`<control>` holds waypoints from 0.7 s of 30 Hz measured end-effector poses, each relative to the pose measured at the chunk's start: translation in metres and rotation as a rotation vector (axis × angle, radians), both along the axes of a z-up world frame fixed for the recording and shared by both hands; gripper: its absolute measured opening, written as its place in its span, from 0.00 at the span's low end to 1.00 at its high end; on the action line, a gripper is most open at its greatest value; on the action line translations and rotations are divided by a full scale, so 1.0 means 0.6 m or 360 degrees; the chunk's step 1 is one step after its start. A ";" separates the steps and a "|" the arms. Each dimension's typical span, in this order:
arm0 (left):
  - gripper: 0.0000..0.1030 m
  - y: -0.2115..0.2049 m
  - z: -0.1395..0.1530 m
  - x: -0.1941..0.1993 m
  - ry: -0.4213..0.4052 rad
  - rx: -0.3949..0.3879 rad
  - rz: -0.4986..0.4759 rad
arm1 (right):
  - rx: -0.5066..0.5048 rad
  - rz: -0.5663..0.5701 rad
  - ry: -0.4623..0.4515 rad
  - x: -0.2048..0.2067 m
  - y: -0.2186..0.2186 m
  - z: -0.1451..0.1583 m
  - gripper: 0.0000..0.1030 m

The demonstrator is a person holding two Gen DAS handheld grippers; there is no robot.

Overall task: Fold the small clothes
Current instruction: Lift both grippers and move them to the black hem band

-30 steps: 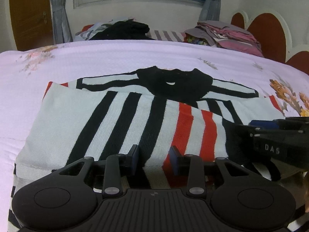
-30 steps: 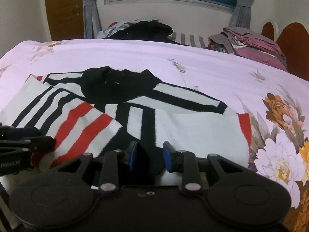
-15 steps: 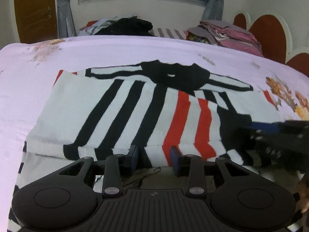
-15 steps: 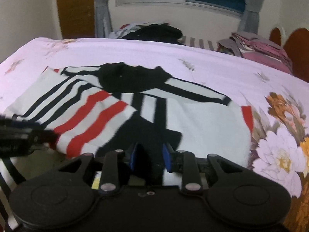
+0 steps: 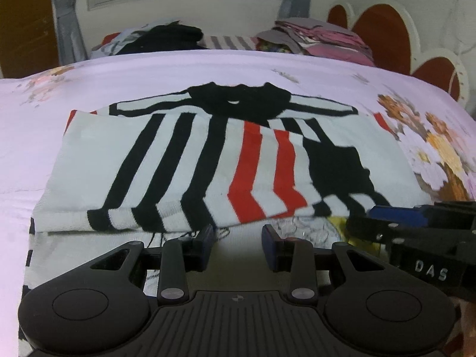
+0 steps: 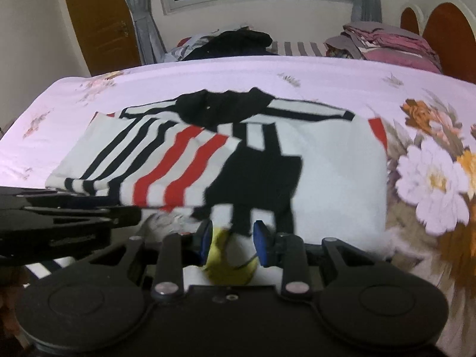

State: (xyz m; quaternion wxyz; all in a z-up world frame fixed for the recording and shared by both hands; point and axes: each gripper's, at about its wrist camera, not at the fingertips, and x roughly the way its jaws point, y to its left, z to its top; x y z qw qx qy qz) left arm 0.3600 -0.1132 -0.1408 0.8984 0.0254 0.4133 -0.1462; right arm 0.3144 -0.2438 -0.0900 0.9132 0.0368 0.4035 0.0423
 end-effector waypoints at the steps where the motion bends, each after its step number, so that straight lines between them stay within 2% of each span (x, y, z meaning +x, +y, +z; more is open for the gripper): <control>1: 0.35 0.005 -0.003 -0.003 0.0001 0.0001 -0.0012 | -0.0014 -0.0010 0.0005 -0.004 0.010 -0.002 0.29; 4: 0.35 0.030 -0.014 -0.017 0.0024 -0.0002 -0.0033 | -0.0025 -0.0025 0.0043 -0.020 0.040 -0.009 0.29; 8: 0.35 0.073 -0.025 -0.044 0.0009 0.0022 -0.0085 | -0.0115 -0.0049 0.0083 -0.040 0.068 -0.021 0.29; 12: 0.35 0.128 -0.026 -0.067 0.0010 0.0050 -0.0105 | -0.0273 -0.0149 0.0084 -0.073 0.060 -0.030 0.29; 16: 0.35 0.193 -0.030 -0.090 0.0021 0.0033 -0.0073 | -0.0340 -0.0304 0.0119 -0.112 0.025 -0.031 0.29; 18: 0.35 0.214 -0.026 -0.106 0.0031 0.0030 -0.0063 | -0.0281 -0.0361 0.0114 -0.134 0.015 -0.021 0.31; 21: 0.35 0.222 -0.010 -0.128 0.0045 -0.0036 -0.0058 | -0.0167 -0.0334 0.0062 -0.158 0.036 -0.003 0.31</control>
